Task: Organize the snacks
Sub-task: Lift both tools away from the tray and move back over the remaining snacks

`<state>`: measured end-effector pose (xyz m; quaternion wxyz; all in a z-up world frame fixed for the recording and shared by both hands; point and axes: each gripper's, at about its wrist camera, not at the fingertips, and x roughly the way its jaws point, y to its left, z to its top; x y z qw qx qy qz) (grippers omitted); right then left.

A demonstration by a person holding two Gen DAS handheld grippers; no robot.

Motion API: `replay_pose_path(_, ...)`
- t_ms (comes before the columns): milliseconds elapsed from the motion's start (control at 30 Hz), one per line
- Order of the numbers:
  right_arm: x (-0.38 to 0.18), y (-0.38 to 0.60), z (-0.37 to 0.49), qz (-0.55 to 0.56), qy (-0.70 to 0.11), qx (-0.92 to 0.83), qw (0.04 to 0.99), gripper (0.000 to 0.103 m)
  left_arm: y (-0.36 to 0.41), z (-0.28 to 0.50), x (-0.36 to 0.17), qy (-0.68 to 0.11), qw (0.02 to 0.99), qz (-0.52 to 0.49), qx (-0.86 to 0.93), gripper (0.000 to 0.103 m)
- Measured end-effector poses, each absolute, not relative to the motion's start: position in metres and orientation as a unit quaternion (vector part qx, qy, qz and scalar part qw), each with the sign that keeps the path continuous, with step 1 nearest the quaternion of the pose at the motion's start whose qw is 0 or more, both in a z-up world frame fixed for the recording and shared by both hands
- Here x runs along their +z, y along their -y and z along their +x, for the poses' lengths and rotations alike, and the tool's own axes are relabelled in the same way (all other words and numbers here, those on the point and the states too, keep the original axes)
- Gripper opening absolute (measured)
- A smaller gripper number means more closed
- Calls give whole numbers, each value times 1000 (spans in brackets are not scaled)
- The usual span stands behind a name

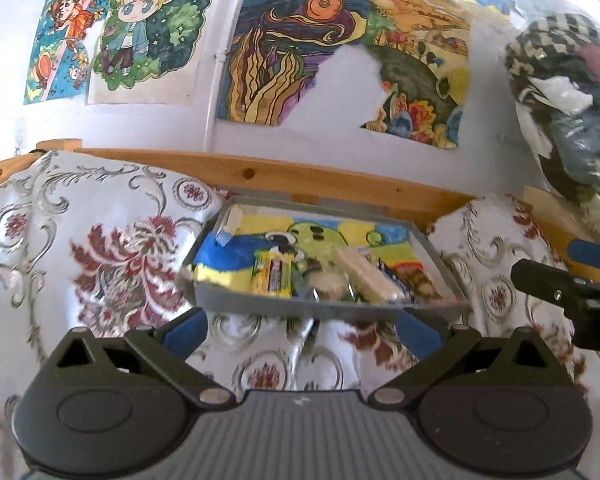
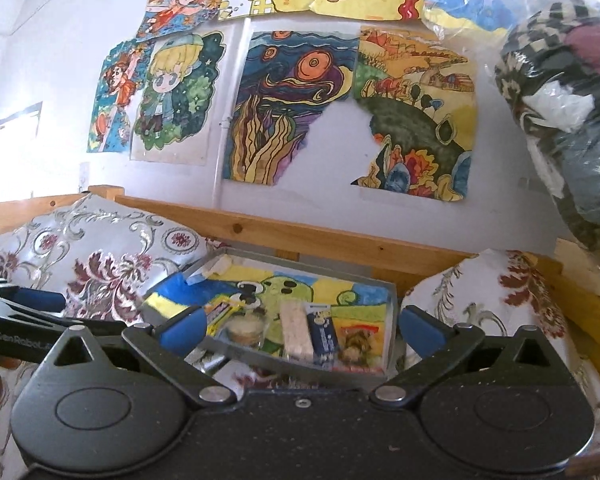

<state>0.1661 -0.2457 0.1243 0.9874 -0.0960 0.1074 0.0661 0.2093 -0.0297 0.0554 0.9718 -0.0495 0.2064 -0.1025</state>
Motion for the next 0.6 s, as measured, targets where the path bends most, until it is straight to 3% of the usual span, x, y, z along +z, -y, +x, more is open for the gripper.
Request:
replay_pose_path(267,105,248,120,-91,-130,50,986,102,15,166,45,-221,970,-43,-90,103)
replay_pose_path(600,79,247,79,-62,-181,35,981,102,17,123,-3,-295,951,-18,-91,103)
